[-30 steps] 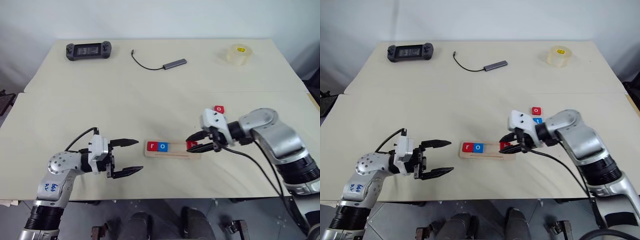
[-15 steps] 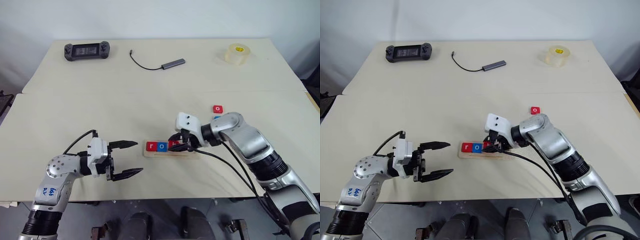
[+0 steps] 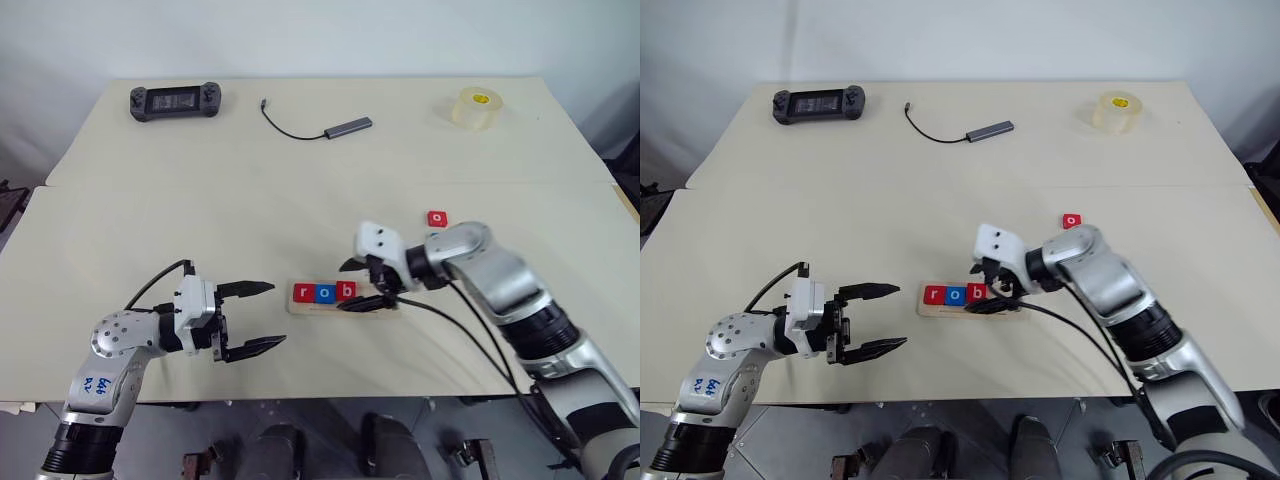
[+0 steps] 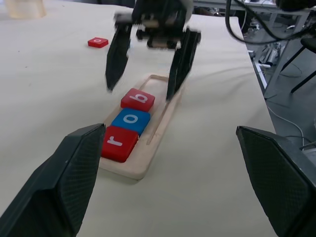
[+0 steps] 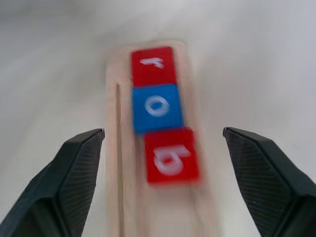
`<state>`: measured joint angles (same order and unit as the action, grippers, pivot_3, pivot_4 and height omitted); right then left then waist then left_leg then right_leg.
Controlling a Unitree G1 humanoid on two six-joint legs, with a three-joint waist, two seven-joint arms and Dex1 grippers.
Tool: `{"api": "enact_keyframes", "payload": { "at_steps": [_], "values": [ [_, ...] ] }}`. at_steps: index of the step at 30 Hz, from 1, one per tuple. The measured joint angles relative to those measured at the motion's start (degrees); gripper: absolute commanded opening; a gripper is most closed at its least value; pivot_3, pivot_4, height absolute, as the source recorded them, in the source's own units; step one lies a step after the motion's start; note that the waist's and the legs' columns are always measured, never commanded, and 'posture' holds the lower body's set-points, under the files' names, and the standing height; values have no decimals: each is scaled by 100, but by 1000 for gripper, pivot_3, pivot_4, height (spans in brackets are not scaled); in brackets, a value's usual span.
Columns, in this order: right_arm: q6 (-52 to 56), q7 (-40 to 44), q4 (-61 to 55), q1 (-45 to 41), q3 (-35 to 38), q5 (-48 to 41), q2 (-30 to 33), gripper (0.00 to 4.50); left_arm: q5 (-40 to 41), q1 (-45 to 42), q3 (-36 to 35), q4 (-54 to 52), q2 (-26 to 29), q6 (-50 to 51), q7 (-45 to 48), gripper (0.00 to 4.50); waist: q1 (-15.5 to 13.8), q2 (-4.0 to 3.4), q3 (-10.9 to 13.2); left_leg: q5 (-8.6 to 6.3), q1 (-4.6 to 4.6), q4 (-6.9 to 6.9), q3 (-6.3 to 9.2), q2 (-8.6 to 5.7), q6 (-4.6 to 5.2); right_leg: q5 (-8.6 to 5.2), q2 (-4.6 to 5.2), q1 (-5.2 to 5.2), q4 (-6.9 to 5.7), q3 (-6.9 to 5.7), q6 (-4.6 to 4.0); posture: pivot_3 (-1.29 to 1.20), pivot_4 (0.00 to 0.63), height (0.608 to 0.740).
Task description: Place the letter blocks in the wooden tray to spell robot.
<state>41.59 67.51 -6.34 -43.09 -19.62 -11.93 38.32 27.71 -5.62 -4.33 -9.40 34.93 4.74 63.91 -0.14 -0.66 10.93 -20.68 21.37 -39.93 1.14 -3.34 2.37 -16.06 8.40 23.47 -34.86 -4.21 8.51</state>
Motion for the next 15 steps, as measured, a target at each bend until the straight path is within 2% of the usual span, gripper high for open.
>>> {"api": "enact_keyframes", "payload": {
  "at_steps": [3,5,12,15],
  "values": [
    [-144,18,-130,398,306,-106,176,3149,0,-43,-13,44,0,-1,2,4500,16,3,-1,0,-1,3,-2,2,0,0,-2,0,2,0,0,0,150,740],
    [-159,-63,-135,523,314,-156,126,2466,0,-84,-9,71,-4,-1,6,4500,52,2,-1,0,-2,3,-13,7,-1,0,-7,6,-1,9,0,0,150,740],
    [-588,-739,483,172,373,120,-479,10,-1,-202,27,124,-5,-2,57,4500,64,2,-1,1,-8,-1,-14,7,-3,0,-7,5,-10,13,0,0,150,740],
    [-889,-805,690,133,197,301,-563,10,-1,-212,29,130,-4,-1,61,4500,22,2,-1,1,-5,0,-8,4,-2,0,-6,5,-9,11,0,0,150,740]
  ]
}}
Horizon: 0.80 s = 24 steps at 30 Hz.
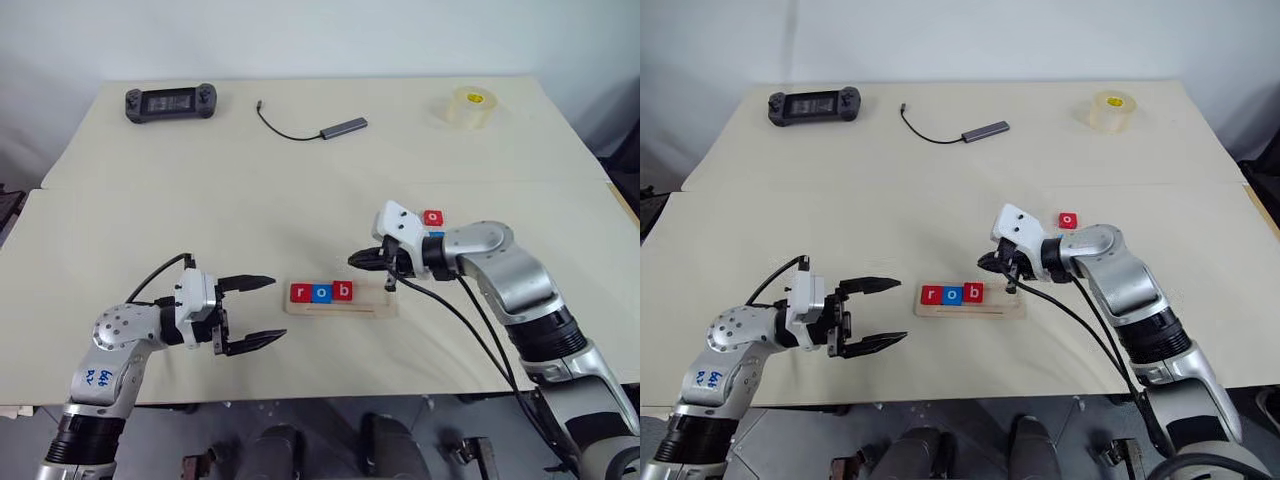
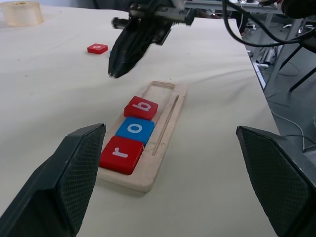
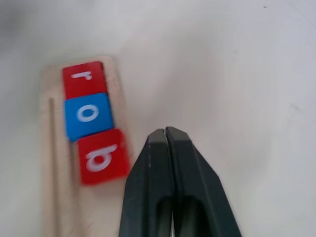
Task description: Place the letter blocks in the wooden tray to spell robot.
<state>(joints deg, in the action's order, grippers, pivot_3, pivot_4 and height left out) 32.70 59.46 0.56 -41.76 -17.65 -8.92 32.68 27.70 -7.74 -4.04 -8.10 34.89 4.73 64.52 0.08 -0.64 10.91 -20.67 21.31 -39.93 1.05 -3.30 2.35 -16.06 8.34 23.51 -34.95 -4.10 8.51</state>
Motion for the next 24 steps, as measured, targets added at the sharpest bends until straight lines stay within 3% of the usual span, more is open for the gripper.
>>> {"api": "enact_keyframes", "payload": {
  "at_steps": [17,21,24],
  "values": [
    [-147,362,-70,171,-433,114,-86,10,-1,3,0,-6,0,2,-65,4500,15,0,0,0,0,1,-1,0,0,0,-1,0,2,-1,0,0,150,740],
    [-421,321,-260,313,51,-111,-69,10,-1,8,2,-10,0,10,-65,4500,2,0,0,0,1,2,0,0,0,0,0,-1,4,-1,0,0,150,740],
    [-488,321,-625,629,699,-441,190,535,-2,0,9,11,0,9,-53,4500,-28,0,0,0,1,2,6,0,0,0,0,-6,7,-6,0,0,150,740]
  ]
}}
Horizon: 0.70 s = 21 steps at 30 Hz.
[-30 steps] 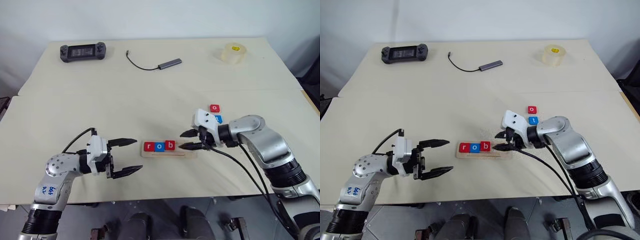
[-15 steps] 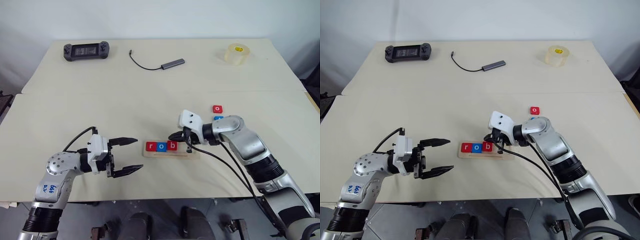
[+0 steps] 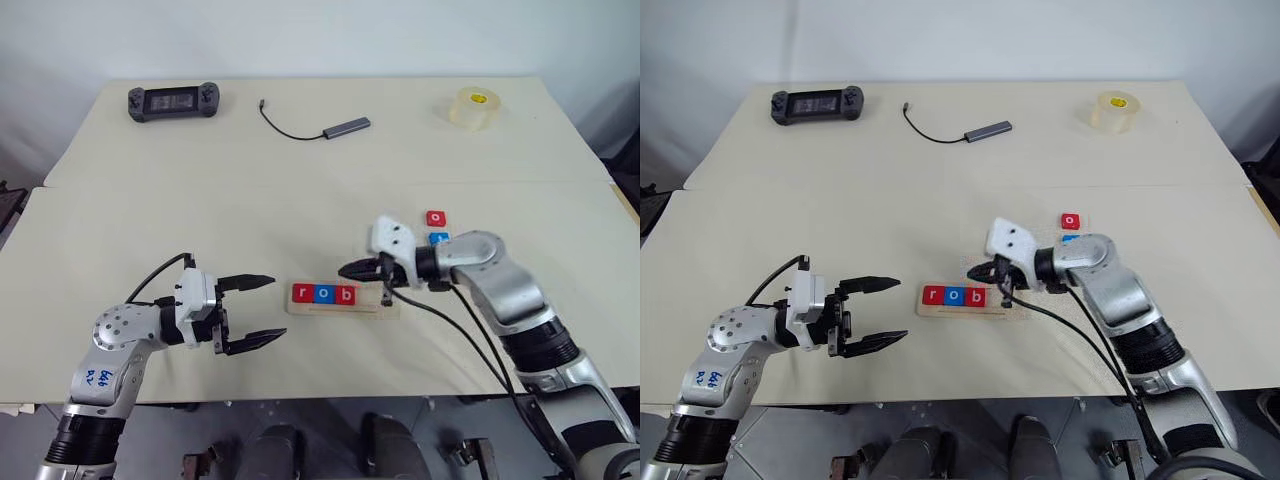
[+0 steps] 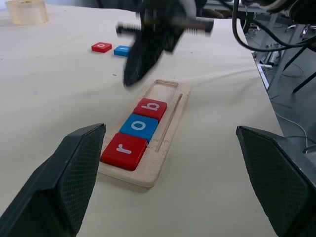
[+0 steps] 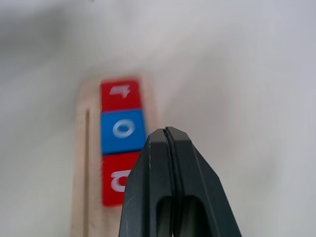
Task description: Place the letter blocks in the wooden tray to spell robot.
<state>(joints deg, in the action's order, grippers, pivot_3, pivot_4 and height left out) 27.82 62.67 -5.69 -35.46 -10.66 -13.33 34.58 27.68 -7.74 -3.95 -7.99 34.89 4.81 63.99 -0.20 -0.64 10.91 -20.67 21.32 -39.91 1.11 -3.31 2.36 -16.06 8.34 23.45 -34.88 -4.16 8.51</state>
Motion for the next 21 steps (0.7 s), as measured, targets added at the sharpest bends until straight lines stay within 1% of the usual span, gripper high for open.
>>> {"api": "enact_keyframes", "payload": {
  "at_steps": [3,4,5,8,9,11,12,14,17,21],
  "values": [
    [-81,-21,-393,739,719,-253,377,1529,-3,-94,15,104,-2,-12,46,4500,-55,1,0,0,1,3,1,-1,0,0,1,-2,4,-3,0,0,150,740],
    [-199,-45,-521,1205,1071,-331,525,1931,-6,-132,3,212,3,-27,65,4500,-85,0,0,0,0,8,-2,-1,0,0,0,-2,9,-3,0,0,150,740],
    [-347,-67,-589,1613,1429,-434,562,2195,-8,-165,1,282,1,-30,71,4500,-106,1,0,0,0,12,-5,0,0,0,0,-2,13,-2,0,0,150,740],
    [-926,-211,-651,2704,2534,-729,514,3351,-16,-268,-25,476,0,-60,92,4500,-123,0,0,0,-2,12,-13,0,1,1,-1,-3,10,2,1,0,150,740],
    [-1140,-272,-647,3030,2902,-762,496,3637,-17,-291,-36,501,0,-73,98,4500,-130,0,0,0,-4,11,-13,0,1,1,-2,-6,10,1,2,0,150,740],
    [-1510,-409,-617,3578,3495,-768,461,4369,-19,-314,-65,636,5,-87,107,4500,-125,0,0,1,-11,12,-16,0,2,1,-2,-10,8,6,2,0,150,740],
    [-1674,-463,-613,3794,3700,-771,412,4468,-21,-313,-66,678,4,-88,109,4500,-122,0,0,1,-13,11,-16,2,2,1,-4,-10,8,6,2,0,150,740],
    [-2010,-558,-607,4225,3984,-773,272,4468,-27,-357,-45,710,-4,-91,119,4500,-100,0,-1,1,-18,12,-21,6,1,1,-7,-10,4,12,2,0,150,740],
    [-2434,-782,-590,4882,4251,-783,-138,4468,-39,-477,-50,858,-8,-111,133,4500,-109,-3,-2,2,-22,12,-23,7,0,1,-10,-10,-1,17,2,0,150,740],
    [-2663,-1041,-588,5018,4253,-830,-287,4468,-63,-557,-45,915,-17,-119,183,4500,-65,-4,-3,2,-27,6,-31,6,1,2,-10,-10,-7,34,3,0,150,740]
  ]
}}
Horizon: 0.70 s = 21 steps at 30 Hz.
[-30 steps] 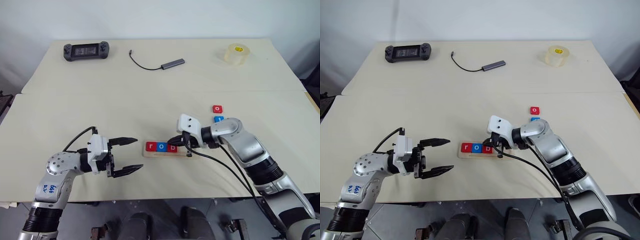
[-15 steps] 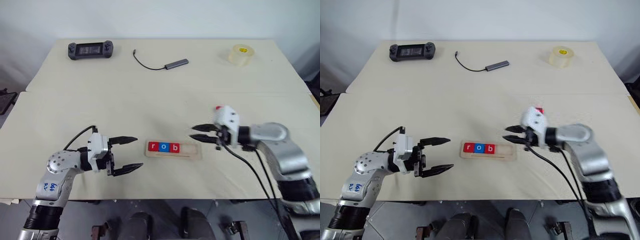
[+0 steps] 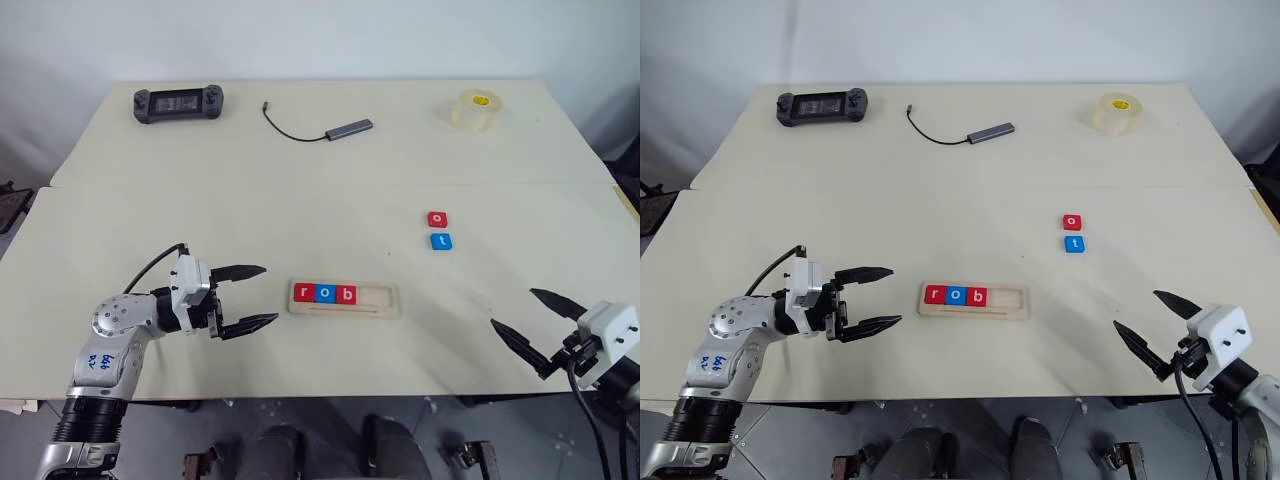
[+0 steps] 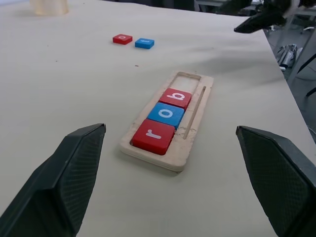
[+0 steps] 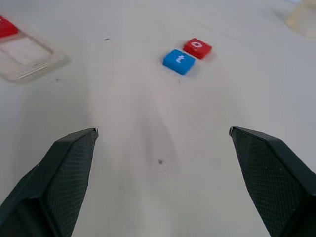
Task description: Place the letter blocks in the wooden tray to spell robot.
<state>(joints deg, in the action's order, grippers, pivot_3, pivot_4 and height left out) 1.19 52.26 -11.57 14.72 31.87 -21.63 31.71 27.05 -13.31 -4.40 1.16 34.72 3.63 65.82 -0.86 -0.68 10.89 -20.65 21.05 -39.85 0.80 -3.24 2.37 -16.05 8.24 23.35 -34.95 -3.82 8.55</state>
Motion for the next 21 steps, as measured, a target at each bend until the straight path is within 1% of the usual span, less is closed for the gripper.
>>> {"api": "enact_keyframes", "payload": {
  "at_steps": [3,6,8,10,13,15,17,21],
  "values": [
    [147,-160,-2,-193,-42,-129,46,4468,-5,-24,-1,12,-2,-11,11,4500,6,-1,0,0,-1,-1,2,1,0,0,0,1,-1,1,0,0,150,740],
    [676,-300,-45,-722,-257,-323,289,4468,-22,-37,-3,22,-12,-20,11,4500,38,-1,0,0,1,-5,3,1,0,0,1,2,-2,3,-1,0,150,740],
    [1488,-485,-110,-1344,-536,-535,648,4468,-27,-40,-7,17,-14,-31,3,4500,59,-3,1,0,4,-7,4,2,0,0,4,5,-1,2,-1,0,150,740],
    [2163,-717,-183,-1761,-716,-597,965,4468,-27,-54,-5,-2,-24,-35,-3,4500,63,-4,0,0,7,-6,12,3,0,-2,6,7,-1,-3,-4,0,150,740],
    [3876,-1283,-51,-2853,-1413,-543,1429,4468,-34,10,-30,-30,-18,-56,-26,4500,73,-4,1,0,16,-9,15,0,0,-2,16,10,3,-6,-5,0,150,740],
    [4820,-1663,119,-3664,-1792,-528,1467,4468,-37,18,-4,-73,-48,-61,-65,4500,85,-4,1,0,19,-7,19,0,0,-2,18,12,13,-5,-6,0,150,740],
    [5494,-1935,404,-4367,-2087,-519,1395,4468,-39,58,-7,-99,-60,-60,-100,4500,80,-4,1,0,24,-3,22,0,0,-4,17,15,9,-7,-9,0,150,740],
    [6084,-2278,868,-5090,-2485,-395,1124,4468,-41,112,-7,-139,-82,-61,-162,4500,66,-4,1,-1,29,5,26,-7,2,-4,17,16,10,-26,-9,0,150,740]
  ]
}}
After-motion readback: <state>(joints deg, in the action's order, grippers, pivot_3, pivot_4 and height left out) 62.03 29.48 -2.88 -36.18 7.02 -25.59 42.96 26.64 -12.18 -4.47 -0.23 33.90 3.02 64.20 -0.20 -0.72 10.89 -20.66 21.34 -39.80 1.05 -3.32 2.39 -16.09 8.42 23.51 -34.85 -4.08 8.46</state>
